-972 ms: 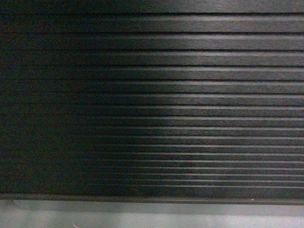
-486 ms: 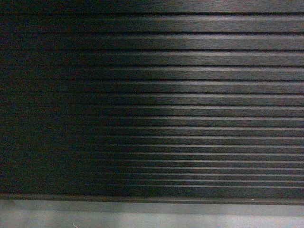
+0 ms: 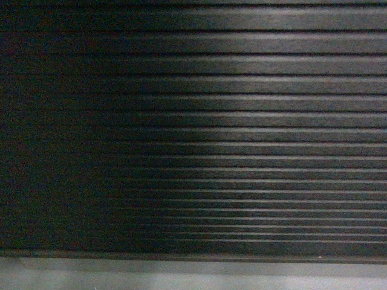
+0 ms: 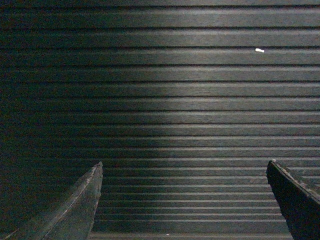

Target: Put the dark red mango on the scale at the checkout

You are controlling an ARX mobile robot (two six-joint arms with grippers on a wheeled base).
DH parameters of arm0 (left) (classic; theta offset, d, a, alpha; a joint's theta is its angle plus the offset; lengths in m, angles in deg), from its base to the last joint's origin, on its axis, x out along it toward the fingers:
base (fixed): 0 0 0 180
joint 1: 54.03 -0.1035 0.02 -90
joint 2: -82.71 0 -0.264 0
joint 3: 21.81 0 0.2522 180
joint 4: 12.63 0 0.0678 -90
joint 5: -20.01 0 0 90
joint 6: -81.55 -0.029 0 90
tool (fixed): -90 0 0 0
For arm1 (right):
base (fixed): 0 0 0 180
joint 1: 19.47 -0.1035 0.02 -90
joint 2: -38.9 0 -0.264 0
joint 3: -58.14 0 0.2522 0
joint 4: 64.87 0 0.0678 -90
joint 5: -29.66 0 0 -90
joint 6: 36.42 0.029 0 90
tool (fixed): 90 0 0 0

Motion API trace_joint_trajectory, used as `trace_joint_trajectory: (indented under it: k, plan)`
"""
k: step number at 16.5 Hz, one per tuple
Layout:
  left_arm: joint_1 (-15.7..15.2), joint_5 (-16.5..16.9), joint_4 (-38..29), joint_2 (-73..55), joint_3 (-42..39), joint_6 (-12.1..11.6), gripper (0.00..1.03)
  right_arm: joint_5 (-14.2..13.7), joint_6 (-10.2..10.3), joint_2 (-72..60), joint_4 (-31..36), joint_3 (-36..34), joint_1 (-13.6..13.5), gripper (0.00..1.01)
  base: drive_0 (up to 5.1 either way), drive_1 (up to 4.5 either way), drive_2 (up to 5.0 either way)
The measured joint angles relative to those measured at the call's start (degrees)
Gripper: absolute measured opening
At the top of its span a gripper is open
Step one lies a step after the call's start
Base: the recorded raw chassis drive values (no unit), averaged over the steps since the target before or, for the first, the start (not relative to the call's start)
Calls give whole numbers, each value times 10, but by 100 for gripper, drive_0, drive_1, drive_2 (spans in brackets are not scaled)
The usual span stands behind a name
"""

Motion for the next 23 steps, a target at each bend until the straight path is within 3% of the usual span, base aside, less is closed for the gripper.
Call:
trace_joint_trajectory:
  k: [23]
  plan:
    - [0,0,-1,0,0,0,98,0,0,0,2,0,0,98,0,0,0]
